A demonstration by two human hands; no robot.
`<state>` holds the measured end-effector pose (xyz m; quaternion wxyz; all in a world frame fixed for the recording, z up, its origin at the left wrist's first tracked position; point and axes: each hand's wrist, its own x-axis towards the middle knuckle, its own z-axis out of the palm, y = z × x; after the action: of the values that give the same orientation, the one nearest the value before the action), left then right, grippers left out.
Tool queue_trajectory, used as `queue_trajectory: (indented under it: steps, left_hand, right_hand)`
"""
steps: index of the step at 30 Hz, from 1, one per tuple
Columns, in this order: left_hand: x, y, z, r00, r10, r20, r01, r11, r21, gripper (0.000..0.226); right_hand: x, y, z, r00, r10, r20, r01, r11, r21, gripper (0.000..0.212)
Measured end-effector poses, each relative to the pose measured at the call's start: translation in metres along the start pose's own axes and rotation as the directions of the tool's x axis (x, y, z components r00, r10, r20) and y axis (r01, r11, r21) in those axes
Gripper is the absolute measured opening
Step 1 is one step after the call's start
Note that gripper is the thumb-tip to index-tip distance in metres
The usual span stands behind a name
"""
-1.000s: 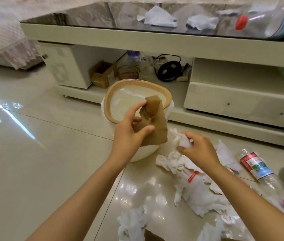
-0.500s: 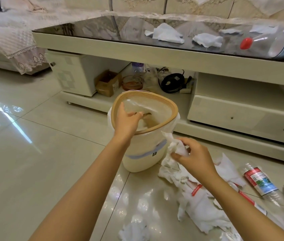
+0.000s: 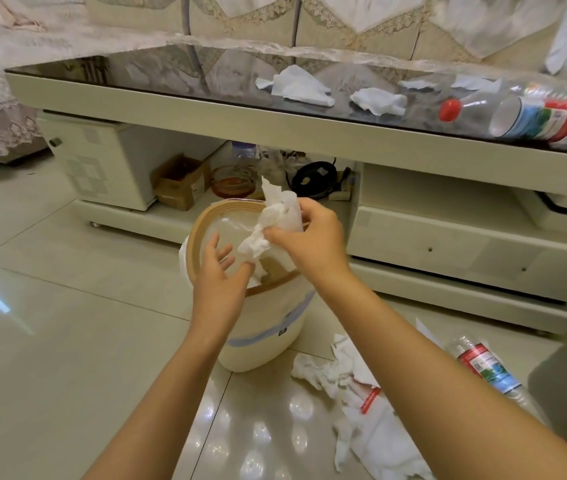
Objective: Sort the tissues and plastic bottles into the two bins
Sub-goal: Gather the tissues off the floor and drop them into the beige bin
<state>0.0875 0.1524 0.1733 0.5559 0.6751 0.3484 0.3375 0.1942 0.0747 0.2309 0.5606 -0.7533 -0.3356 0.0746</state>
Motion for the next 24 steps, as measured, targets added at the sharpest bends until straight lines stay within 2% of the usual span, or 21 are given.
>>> queue_trajectory:
  steps: [4,8,13,15,19,24]
  left_hand:
    - [-0.003,0.0,0.0,0.999,0.038,-0.027,-0.038,0.999,0.024,0.073]
    - [-0.005,0.0,0.002,0.998,0.055,-0.023,-0.054,0.997,0.047,0.077]
    - [-0.004,-0.002,0.005,0.997,0.078,-0.02,-0.076,0.994,0.077,0.078]
    - [-0.005,-0.002,0.006,0.996,0.082,-0.02,-0.08,0.992,0.093,0.078]
    - [-0.005,-0.002,0.006,0.995,0.095,-0.014,-0.092,0.99,0.11,0.079]
    - [-0.008,-0.001,0.004,0.995,0.097,0.01,-0.097,0.99,0.104,0.079]
  right_hand:
    - [0.013,0.007,0.015,0.998,0.057,0.026,-0.054,0.993,-0.103,0.027]
    - [0.013,0.018,0.016,0.991,0.13,0.029,-0.128,0.989,-0.074,0.027]
    - [0.013,0.03,0.022,0.99,0.137,0.031,-0.132,0.983,-0.128,0.014]
    - [0.014,0.032,0.022,0.989,0.147,0.028,-0.141,0.979,-0.147,0.019]
    - [0.014,0.033,0.017,0.98,0.186,0.071,-0.177,0.977,-0.118,0.044]
    - [-0.005,0.031,-0.01,0.974,0.16,0.159,-0.164,0.986,0.012,0.05]
